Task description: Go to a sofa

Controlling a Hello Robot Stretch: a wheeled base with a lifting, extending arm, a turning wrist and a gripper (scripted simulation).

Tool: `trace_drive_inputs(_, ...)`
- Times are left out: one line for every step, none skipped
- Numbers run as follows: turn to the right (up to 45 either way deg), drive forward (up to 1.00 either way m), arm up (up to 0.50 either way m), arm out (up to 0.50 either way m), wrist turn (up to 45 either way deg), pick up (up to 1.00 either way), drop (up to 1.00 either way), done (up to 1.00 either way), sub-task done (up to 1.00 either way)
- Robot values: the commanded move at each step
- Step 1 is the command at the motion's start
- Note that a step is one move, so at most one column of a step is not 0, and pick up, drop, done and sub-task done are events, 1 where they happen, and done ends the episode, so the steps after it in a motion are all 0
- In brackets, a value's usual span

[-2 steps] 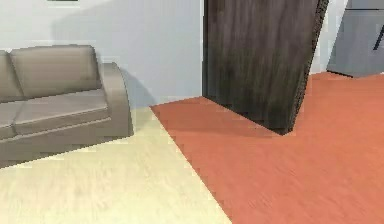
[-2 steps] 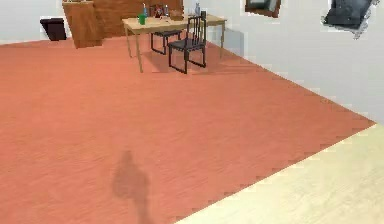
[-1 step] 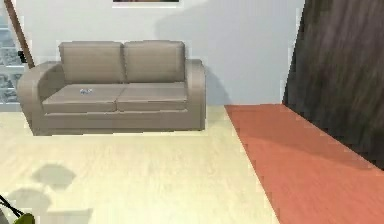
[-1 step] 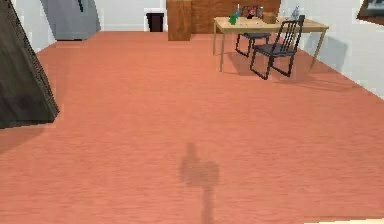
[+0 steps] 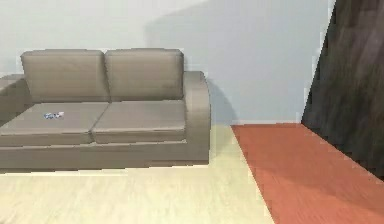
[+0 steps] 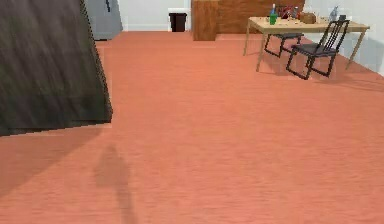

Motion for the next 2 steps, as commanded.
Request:
trace_drive_inputs(-27.0, 0.0, 0.0, 0.0, 0.0, 0.0, 0.0, 0.0, 0.0)
trace_drive_inputs(0.0, 0.95, 0.0, 0.0, 0.0, 0.0, 0.0, 0.0, 0.0)
